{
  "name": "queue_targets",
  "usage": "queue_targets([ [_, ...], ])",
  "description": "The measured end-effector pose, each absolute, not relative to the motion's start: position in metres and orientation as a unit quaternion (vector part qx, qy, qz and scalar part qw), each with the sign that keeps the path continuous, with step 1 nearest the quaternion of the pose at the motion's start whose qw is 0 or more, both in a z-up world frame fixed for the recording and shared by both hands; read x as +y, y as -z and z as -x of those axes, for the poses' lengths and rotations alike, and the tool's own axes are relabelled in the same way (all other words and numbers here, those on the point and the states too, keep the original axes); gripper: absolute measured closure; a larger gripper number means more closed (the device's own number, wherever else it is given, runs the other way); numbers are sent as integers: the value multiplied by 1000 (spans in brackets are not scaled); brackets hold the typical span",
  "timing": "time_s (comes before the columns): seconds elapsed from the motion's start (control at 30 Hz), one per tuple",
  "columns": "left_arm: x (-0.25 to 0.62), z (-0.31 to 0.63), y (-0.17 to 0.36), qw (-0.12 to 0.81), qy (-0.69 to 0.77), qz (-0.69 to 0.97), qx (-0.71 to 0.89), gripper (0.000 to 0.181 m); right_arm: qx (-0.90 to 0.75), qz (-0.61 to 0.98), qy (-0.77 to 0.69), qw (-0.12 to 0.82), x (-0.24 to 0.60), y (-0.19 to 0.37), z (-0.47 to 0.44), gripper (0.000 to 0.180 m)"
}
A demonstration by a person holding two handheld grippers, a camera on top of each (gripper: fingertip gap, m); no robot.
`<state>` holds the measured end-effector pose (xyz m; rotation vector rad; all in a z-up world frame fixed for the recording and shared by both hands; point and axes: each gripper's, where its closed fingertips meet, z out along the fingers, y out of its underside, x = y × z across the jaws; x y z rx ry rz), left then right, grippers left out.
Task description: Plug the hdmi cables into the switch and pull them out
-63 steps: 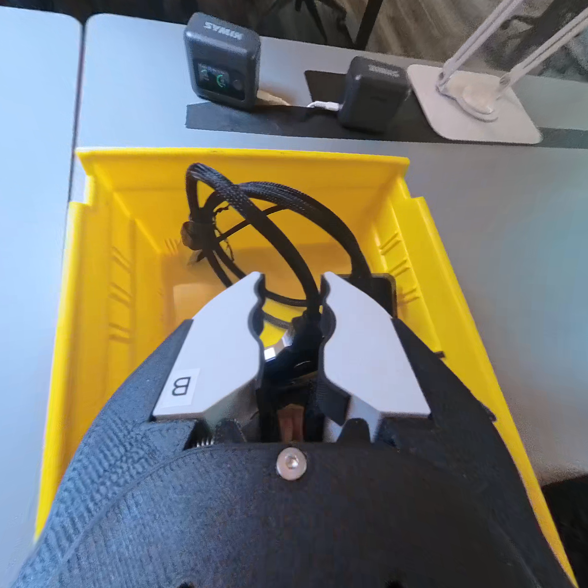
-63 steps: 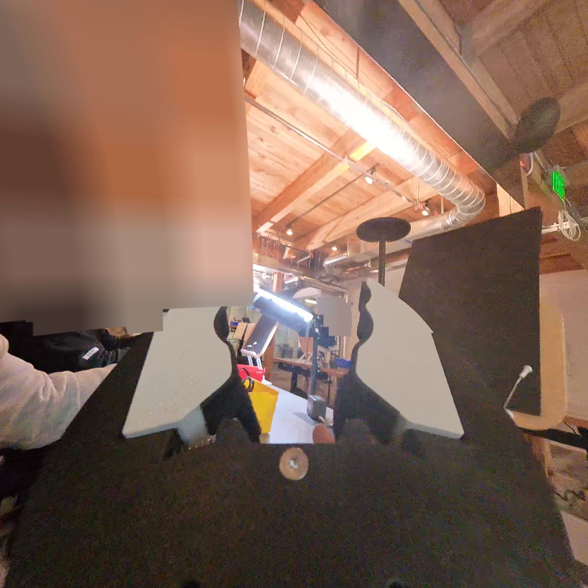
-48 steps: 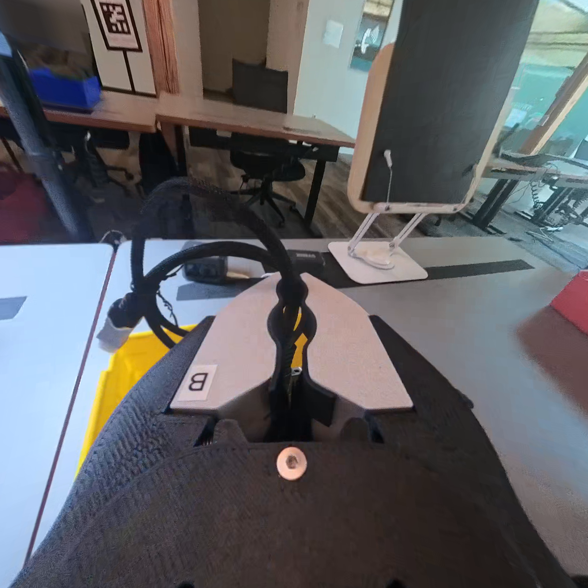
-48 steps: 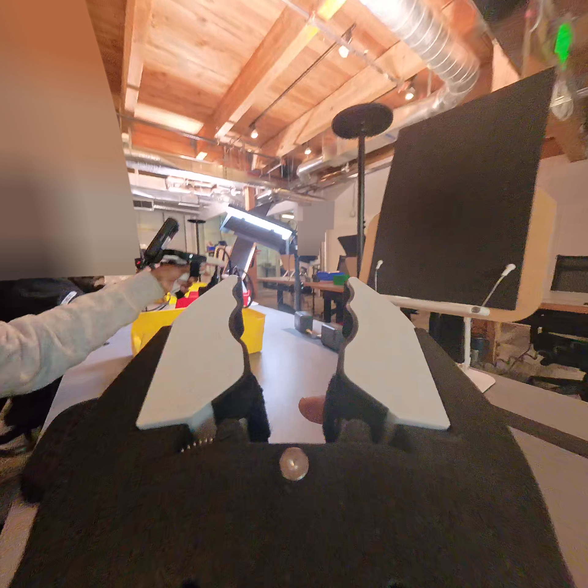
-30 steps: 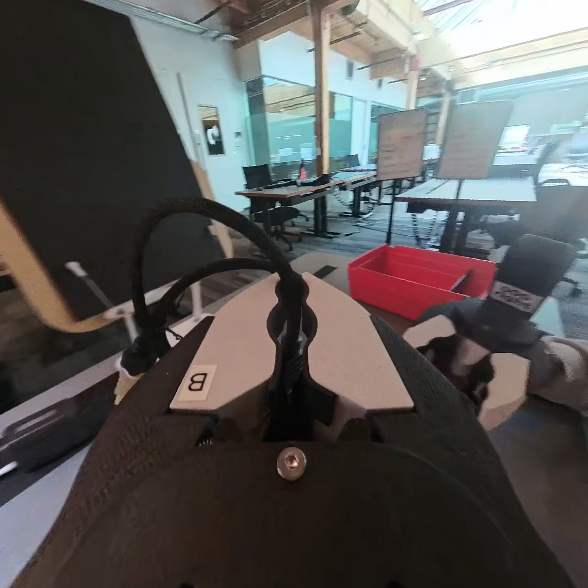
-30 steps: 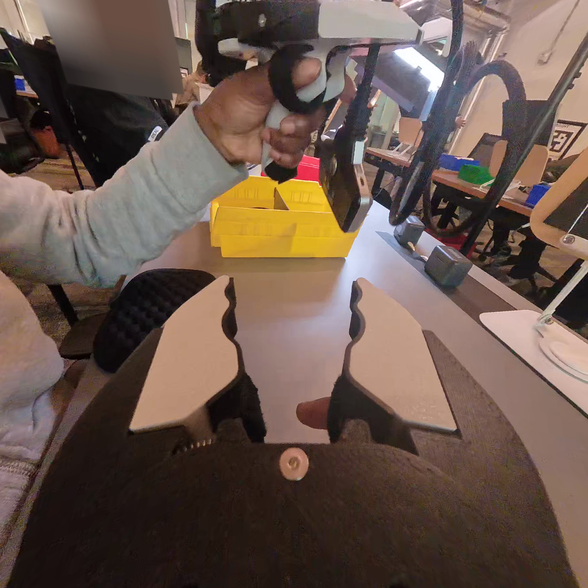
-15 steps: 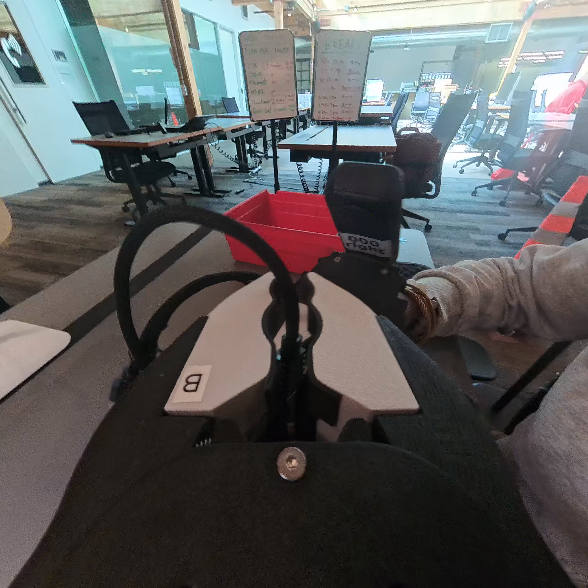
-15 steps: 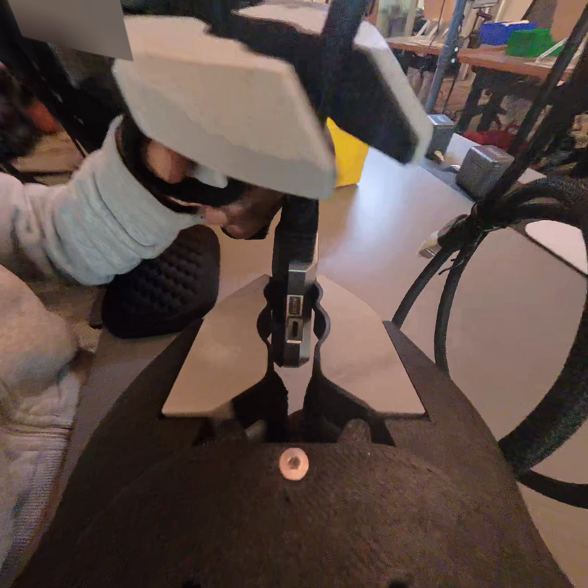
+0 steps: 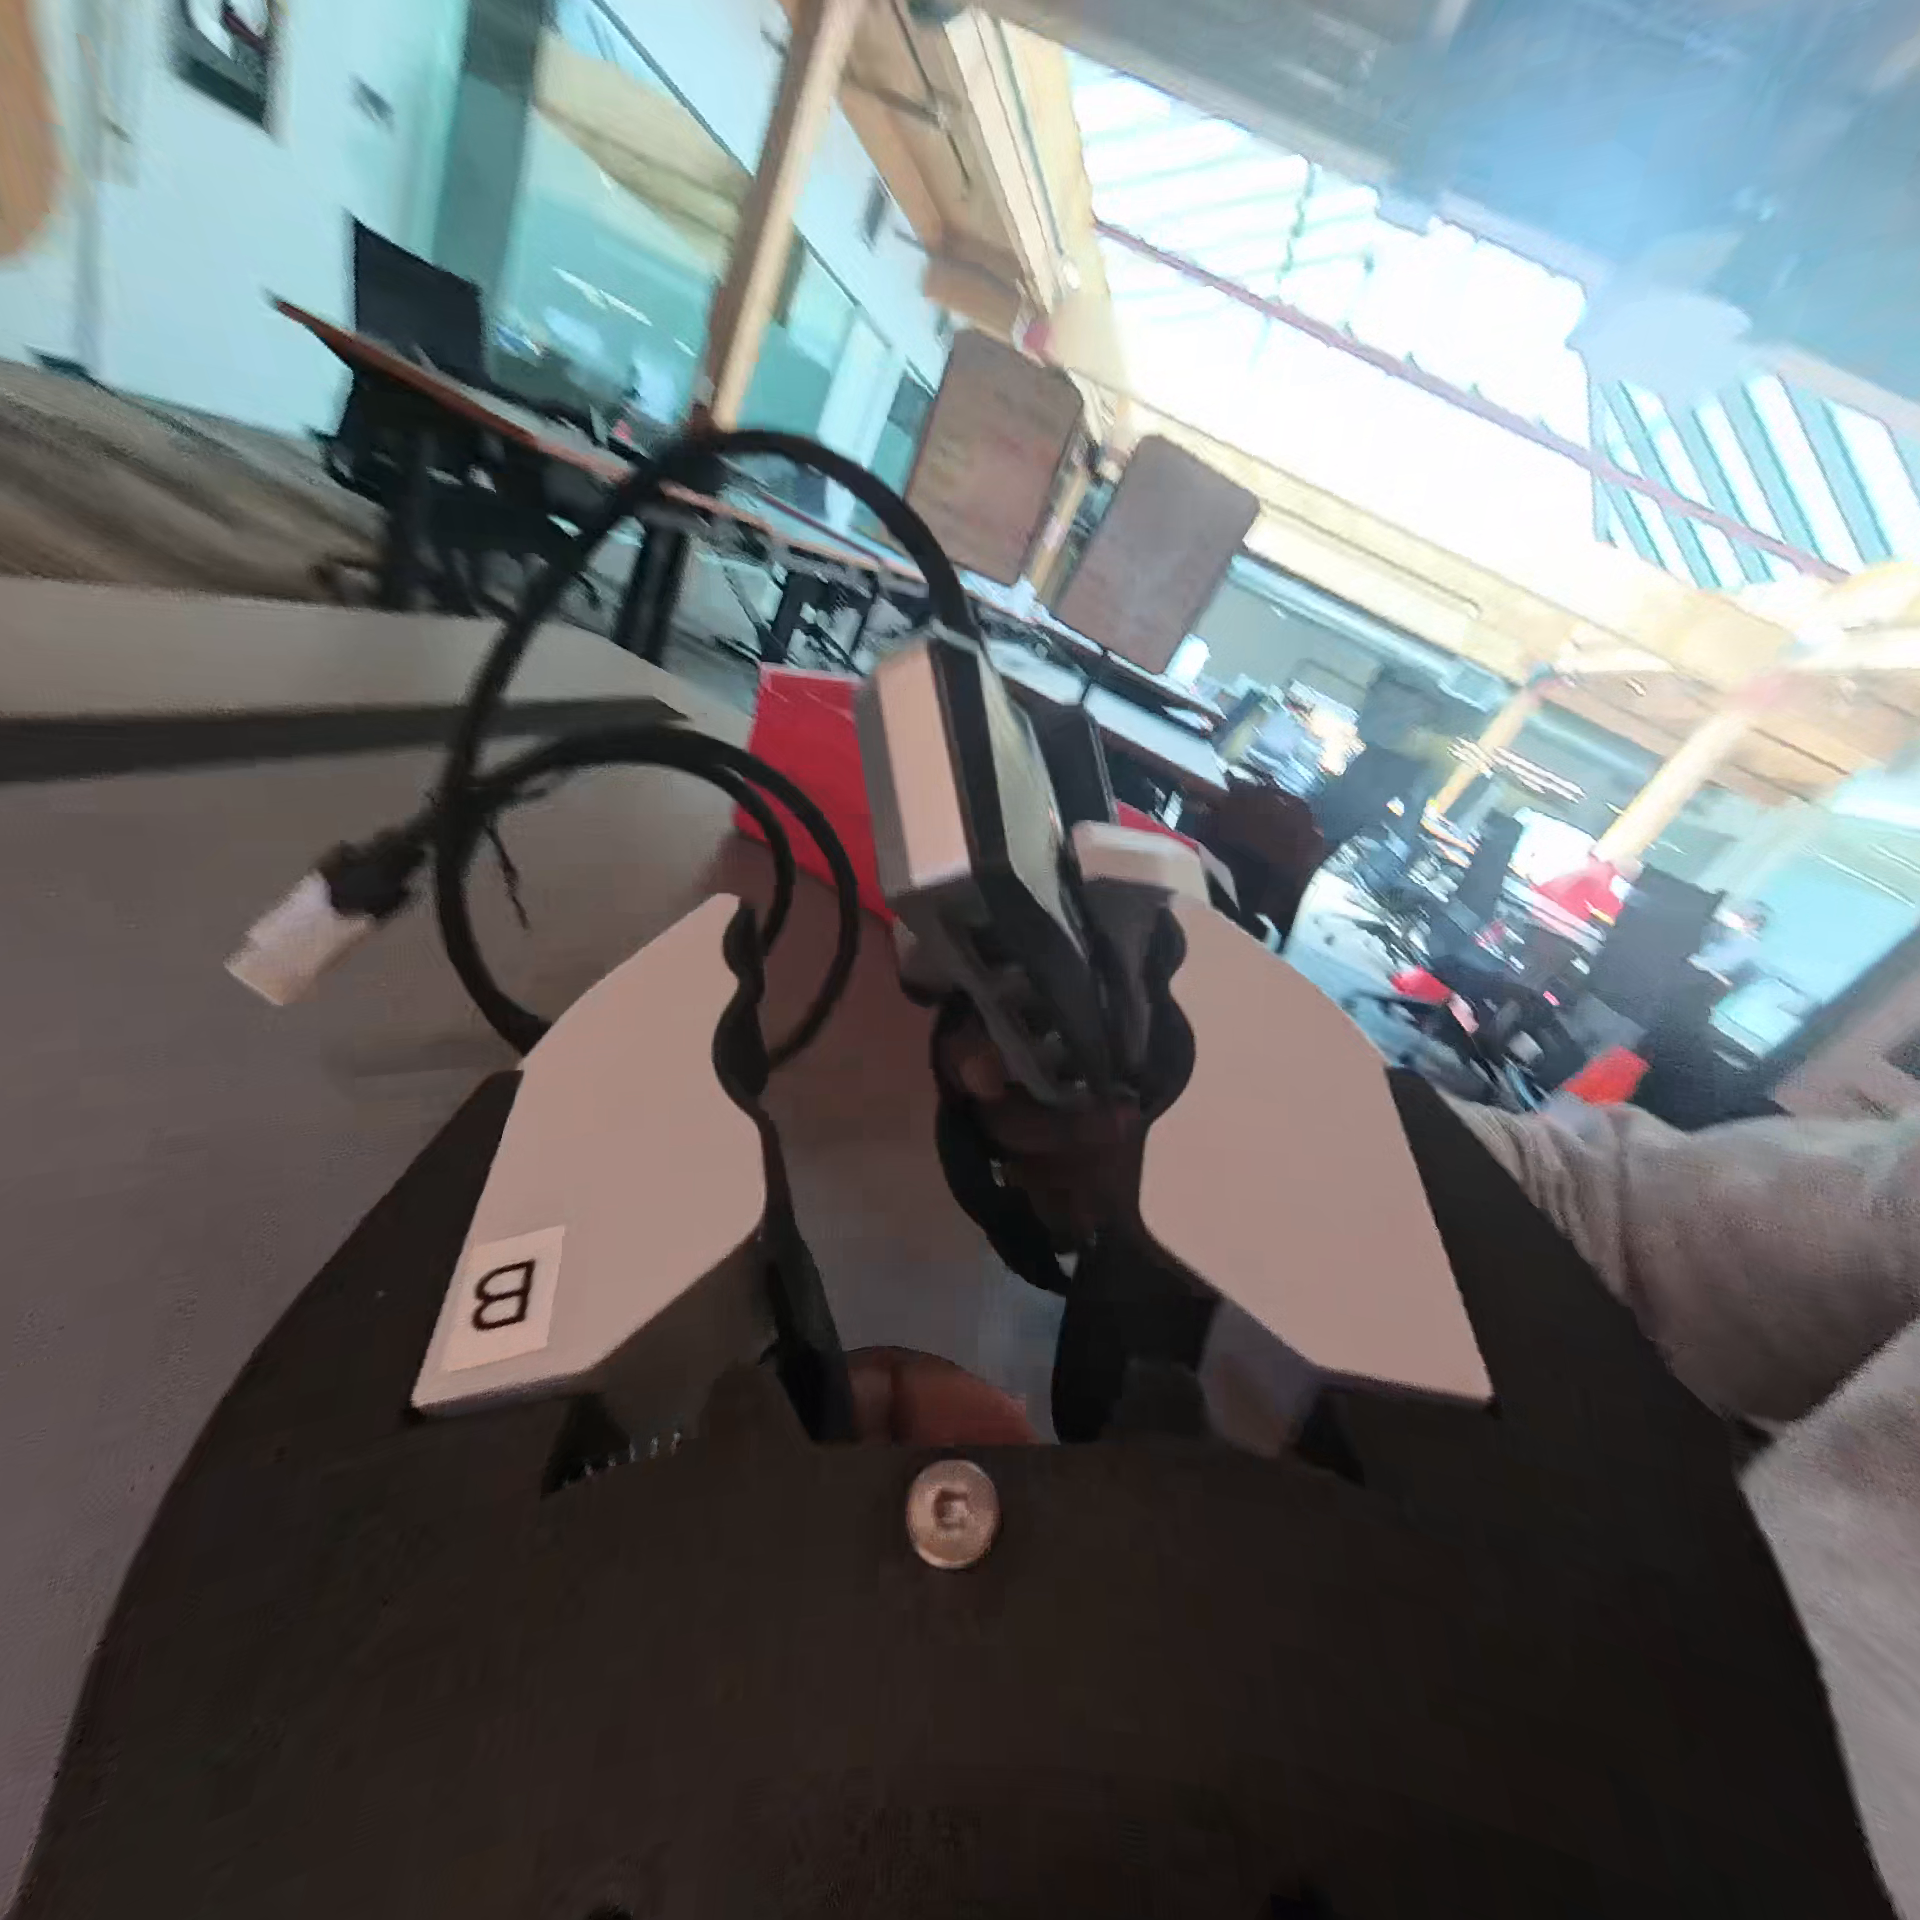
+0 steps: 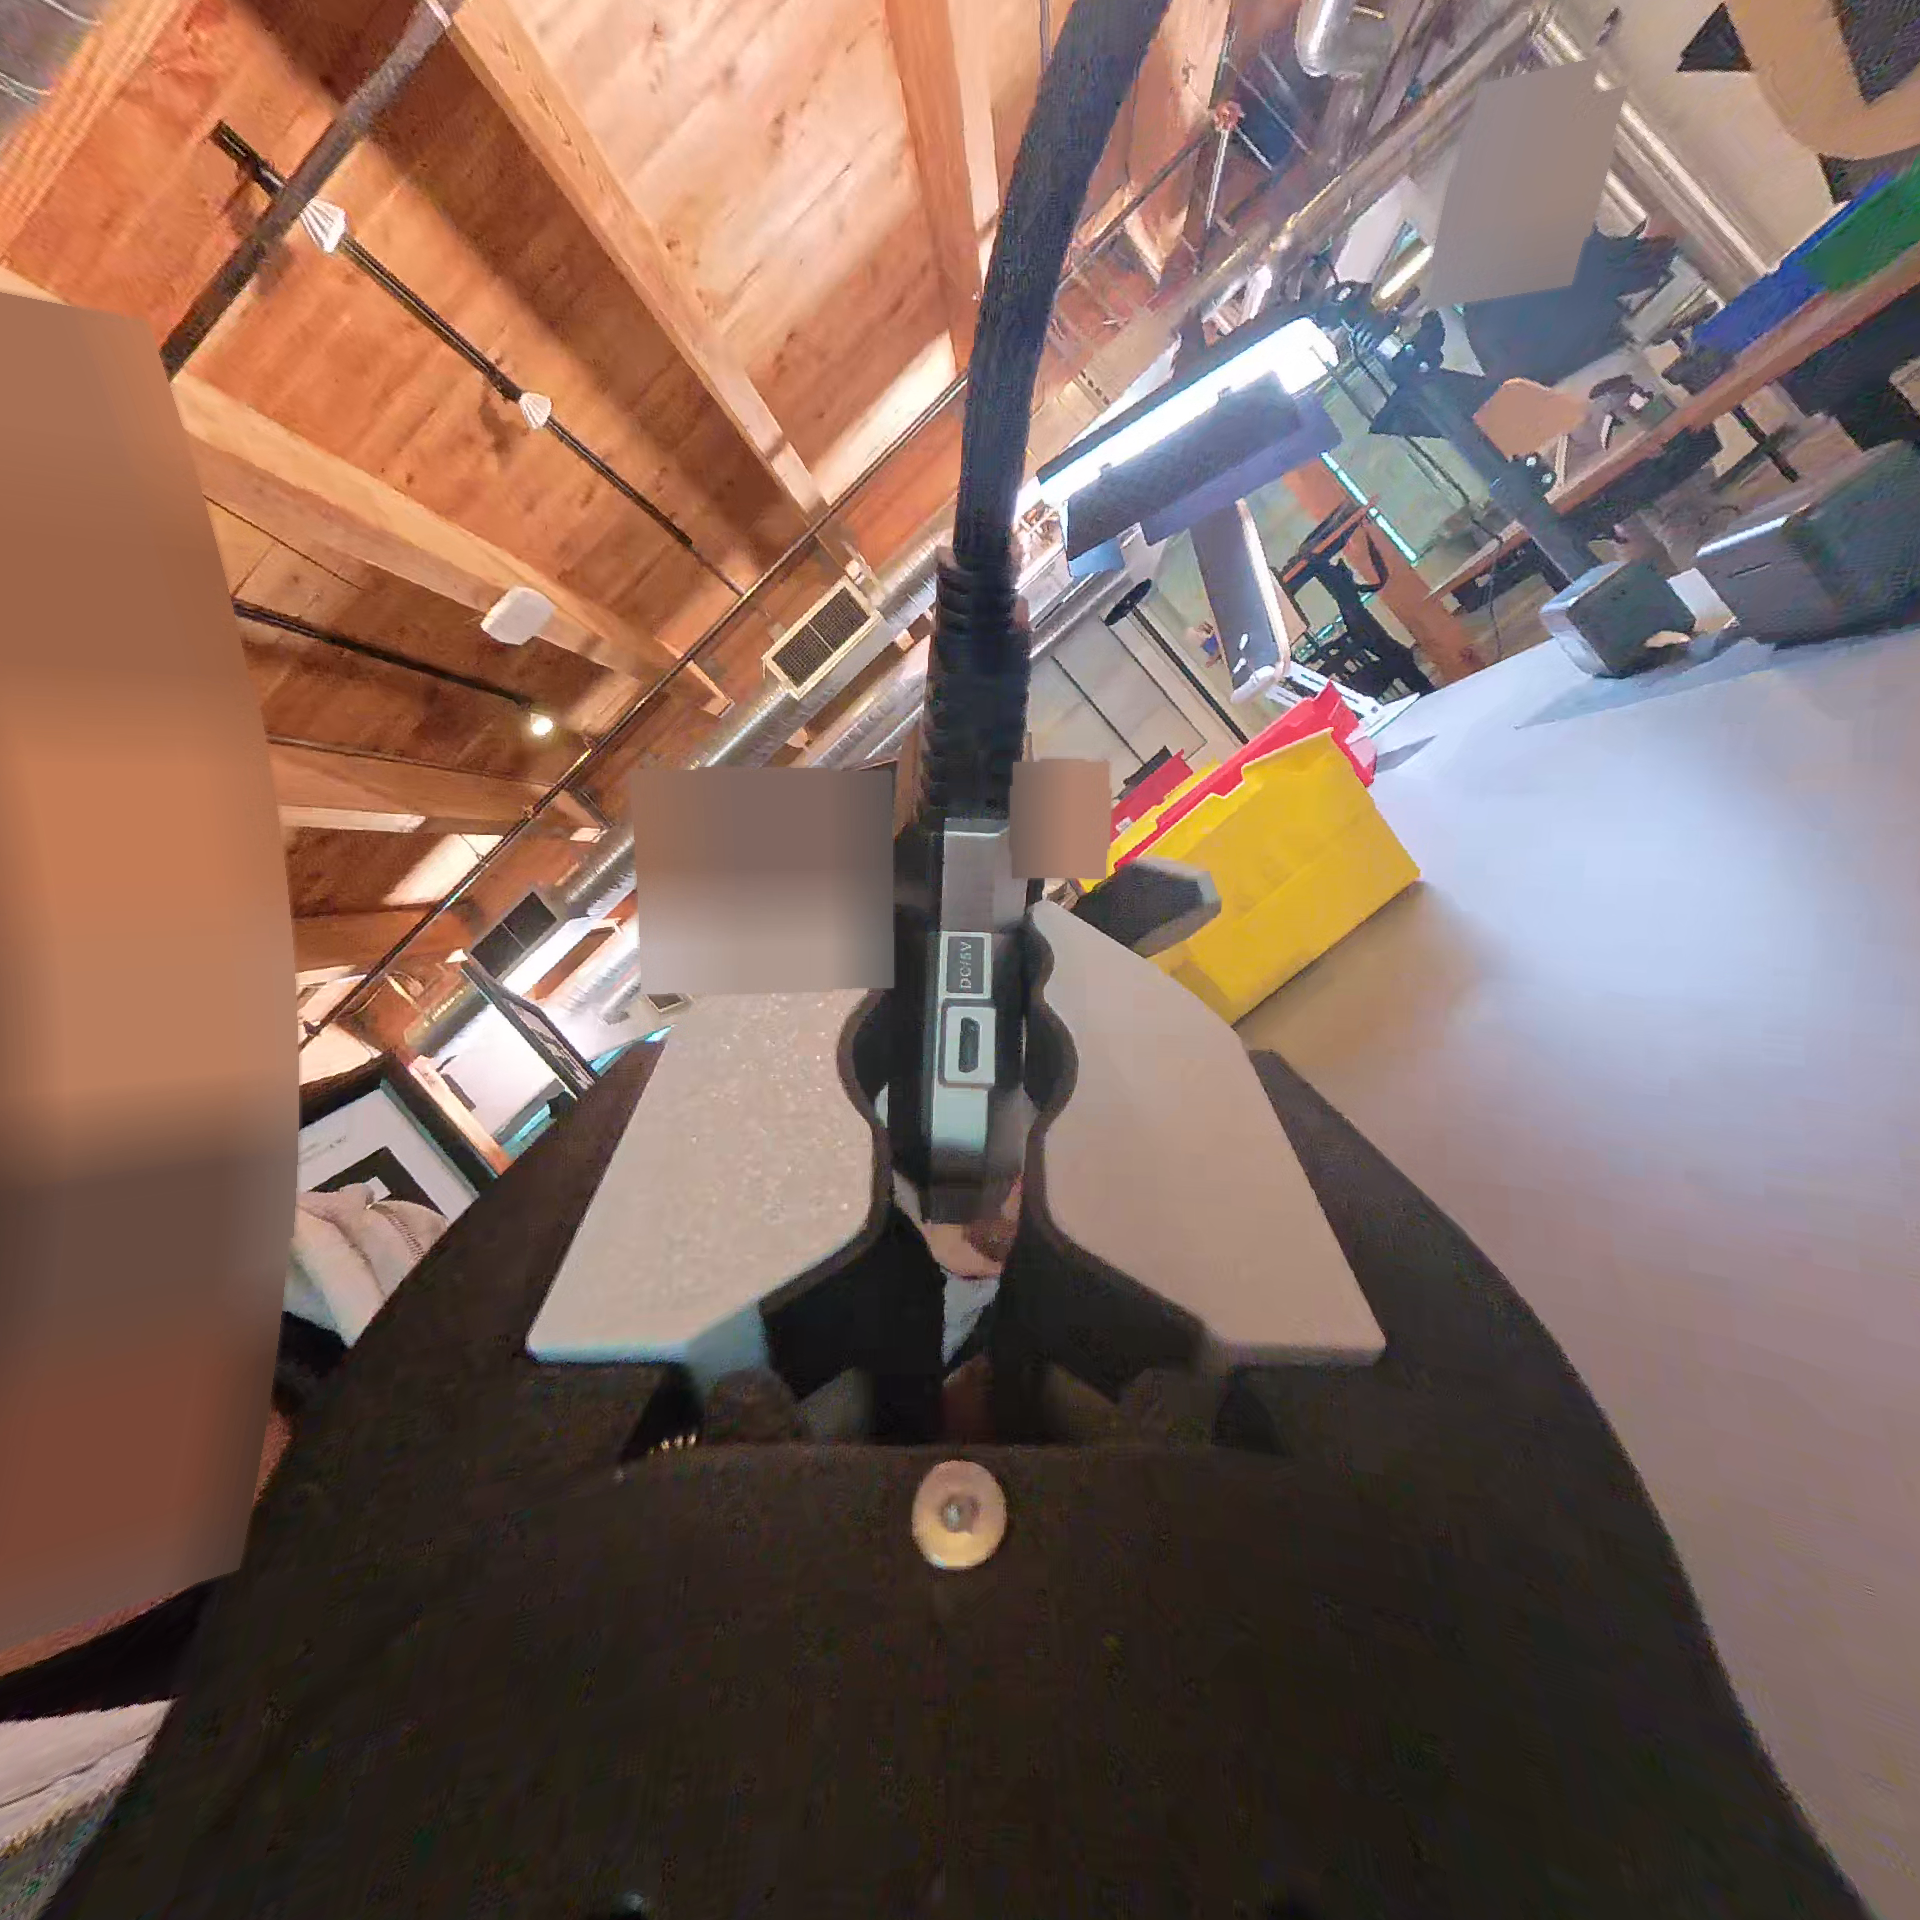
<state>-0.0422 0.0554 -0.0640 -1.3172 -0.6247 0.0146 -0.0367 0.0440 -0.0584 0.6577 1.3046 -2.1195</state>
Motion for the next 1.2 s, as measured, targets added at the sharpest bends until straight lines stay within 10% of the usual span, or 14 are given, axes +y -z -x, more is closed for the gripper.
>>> queue_targets([
  [0.07,67,32,68,749,27,608,-262,140,484,-243,794,277,44,57,35,158],
  [0.33,48,34,51,787,122,535,-283,160,604,-190,754,172,41,54,28,136],
  [0.67,16,63,55,793,133,472,-362,161,827,-71,536,-154,94,78,45,137],
  [0.9,44,48,68,751,51,575,-321,161,827,36,427,-365,78,83,53,98],
  [1.2,57,42,79,743,88,575,-331,160,873,5,393,-288,68,123,56,141],
])
